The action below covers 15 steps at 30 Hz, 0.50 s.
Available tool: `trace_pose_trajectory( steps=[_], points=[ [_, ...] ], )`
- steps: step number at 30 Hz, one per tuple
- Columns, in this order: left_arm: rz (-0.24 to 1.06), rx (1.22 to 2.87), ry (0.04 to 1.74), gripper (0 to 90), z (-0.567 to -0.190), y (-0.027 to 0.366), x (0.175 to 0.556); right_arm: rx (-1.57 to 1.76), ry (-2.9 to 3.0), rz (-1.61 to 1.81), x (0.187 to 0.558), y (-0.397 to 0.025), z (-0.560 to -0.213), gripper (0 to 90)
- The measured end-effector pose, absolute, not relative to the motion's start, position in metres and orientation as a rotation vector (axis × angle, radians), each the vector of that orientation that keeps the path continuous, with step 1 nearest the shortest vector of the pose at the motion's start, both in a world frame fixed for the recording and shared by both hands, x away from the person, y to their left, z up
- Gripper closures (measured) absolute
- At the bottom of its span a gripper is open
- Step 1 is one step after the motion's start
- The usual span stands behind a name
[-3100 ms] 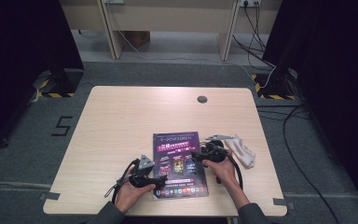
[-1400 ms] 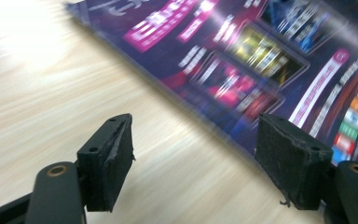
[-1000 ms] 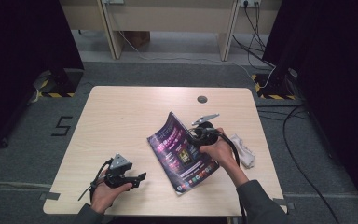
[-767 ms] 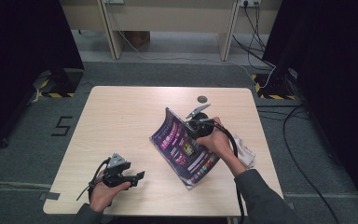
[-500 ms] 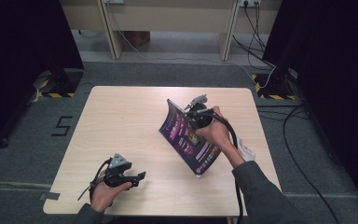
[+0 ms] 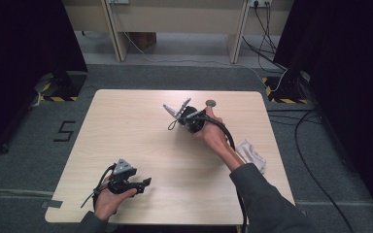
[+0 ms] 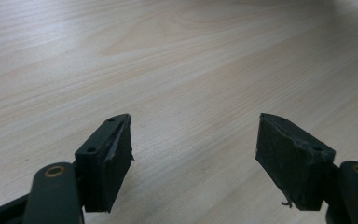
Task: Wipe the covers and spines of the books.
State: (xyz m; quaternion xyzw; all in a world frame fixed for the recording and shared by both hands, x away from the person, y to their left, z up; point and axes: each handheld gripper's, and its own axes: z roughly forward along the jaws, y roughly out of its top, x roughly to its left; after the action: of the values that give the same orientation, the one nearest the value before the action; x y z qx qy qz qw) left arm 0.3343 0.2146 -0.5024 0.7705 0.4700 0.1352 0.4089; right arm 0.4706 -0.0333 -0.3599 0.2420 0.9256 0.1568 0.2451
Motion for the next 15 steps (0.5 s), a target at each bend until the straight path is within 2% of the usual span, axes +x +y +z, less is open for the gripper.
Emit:
trace_pose_trajectory(
  steps=[15],
  points=[
    [0.339, 1.947, 1.196, 26.6, -0.503, 0.215, 0.335, 0.592, 2.692, 0.462, 0.450, -0.007, -0.398, 83.3]
  ],
)
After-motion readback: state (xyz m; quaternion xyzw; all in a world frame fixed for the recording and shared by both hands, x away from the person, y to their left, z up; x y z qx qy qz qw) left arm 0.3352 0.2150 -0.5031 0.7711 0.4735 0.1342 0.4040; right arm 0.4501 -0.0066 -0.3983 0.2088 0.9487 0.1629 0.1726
